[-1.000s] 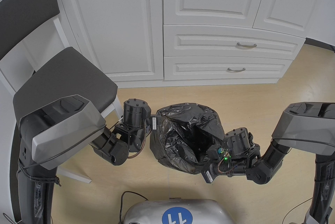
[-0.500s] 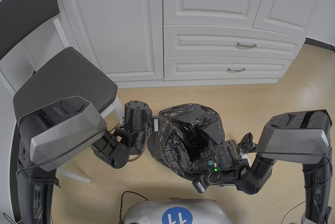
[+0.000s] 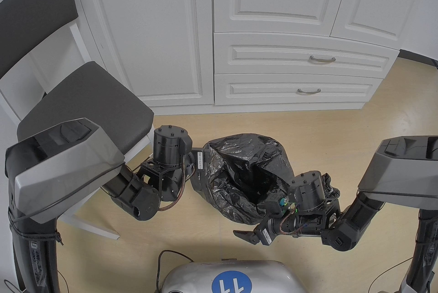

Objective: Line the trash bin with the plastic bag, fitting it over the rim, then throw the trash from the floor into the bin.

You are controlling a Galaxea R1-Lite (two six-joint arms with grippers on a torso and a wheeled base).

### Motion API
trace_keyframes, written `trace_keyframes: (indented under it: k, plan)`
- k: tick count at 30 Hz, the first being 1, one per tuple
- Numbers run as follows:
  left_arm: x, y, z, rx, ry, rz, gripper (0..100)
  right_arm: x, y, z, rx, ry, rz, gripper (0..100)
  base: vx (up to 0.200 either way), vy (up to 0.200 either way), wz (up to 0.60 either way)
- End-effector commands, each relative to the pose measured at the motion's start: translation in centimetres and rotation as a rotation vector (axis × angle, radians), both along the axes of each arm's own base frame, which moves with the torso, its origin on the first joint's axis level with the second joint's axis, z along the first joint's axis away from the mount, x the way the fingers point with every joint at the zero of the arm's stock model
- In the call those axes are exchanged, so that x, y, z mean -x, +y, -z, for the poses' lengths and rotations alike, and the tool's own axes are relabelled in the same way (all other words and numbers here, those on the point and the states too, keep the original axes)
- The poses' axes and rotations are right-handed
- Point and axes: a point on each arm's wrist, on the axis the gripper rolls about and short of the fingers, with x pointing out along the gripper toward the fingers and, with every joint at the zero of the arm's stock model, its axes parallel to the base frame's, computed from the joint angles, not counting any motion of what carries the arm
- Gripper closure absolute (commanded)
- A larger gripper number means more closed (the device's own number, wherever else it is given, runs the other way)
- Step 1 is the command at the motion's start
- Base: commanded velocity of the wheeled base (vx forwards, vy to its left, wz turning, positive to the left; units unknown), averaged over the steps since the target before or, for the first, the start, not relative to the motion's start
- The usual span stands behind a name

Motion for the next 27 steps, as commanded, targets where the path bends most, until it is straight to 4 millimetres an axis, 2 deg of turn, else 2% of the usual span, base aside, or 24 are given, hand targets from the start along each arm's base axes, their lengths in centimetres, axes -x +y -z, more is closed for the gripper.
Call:
trace_keyframes:
  k: [1, 5, 8, 11, 12, 16, 23, 27]
  plan:
    - [0.9, 0.3, -0.5, 0.000, 0.009, 0.021, 0, -0.7, -0.3, -3.5, -0.099, -0.056, 0.049, 0, 0.000, 0.000, 0.00]
    - [1.1, 0.0, 0.5, -0.008, 0.038, 0.048, 0, -2.2, -0.7, -4.0, -0.135, -0.061, 0.100, 0, 0.000, 0.000, 0.00]
    - [1.2, -0.3, 1.4, -0.021, 0.056, 0.058, 0, -3.6, -0.9, -3.5, -0.142, -0.061, 0.144, 0, 0.000, 0.000, 0.00]
    - [1.3, -0.4, 1.4, -0.023, 0.057, 0.060, 0, -4.0, -0.8, -3.3, -0.142, -0.063, 0.156, 0, 0.000, 0.000, 0.00]
    - [1.4, -0.3, 1.4, -0.022, 0.055, 0.060, 0, -5.6, -0.2, -1.6, -0.092, -0.089, 0.257, 0, 0.000, 0.000, 0.00]
    - [1.4, -0.3, 1.3, -0.018, 0.051, 0.059, 0, -7.1, 0.5, 0.3, -0.019, -0.143, 0.372, 0, 0.000, 0.000, 0.00]
    - [1.5, -0.4, 1.2, -0.016, 0.047, 0.061, 0, -7.6, 0.9, 1.9, 0.067, -0.183, 0.409, 0, 0.000, 0.000, 0.00]
    - [1.5, -0.4, 0.8, 0.002, 0.017, 0.061, 0, -7.2, 2.8, 4.8, 0.114, -0.255, 0.414, 0, 0.000, 0.000, 0.00]
